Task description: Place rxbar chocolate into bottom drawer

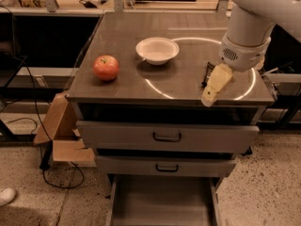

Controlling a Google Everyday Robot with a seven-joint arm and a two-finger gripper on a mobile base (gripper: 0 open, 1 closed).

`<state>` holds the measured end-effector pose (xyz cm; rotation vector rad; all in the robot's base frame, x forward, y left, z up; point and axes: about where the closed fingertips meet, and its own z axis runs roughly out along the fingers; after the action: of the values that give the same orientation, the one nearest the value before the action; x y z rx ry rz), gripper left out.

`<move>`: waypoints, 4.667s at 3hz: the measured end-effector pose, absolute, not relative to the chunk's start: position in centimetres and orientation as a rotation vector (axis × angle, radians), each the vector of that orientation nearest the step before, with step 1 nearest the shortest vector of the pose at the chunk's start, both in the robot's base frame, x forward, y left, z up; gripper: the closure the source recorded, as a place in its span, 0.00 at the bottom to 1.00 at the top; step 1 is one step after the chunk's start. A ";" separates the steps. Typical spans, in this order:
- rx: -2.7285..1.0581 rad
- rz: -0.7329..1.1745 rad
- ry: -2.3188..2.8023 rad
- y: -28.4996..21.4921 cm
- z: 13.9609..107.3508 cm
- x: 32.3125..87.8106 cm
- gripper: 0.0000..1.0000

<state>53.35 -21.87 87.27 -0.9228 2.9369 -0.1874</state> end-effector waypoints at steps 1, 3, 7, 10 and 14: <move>-0.924 -0.188 2.936 -21.8 87.3 53.4 0.00; -0.794 -0.319 3.023 -25.5 83.7 57.0 0.00; -0.787 -0.171 2.967 -27.6 86.8 58.4 0.00; -0.559 -0.341 3.004 -27.8 85.4 59.4 0.00; -0.656 -0.136 2.989 -27.9 87.2 61.4 0.00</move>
Offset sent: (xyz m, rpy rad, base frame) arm 0.0245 -0.0242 -0.0261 -0.0543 0.0768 -0.0676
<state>61.42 -27.90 87.21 -0.6563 2.9890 -0.1362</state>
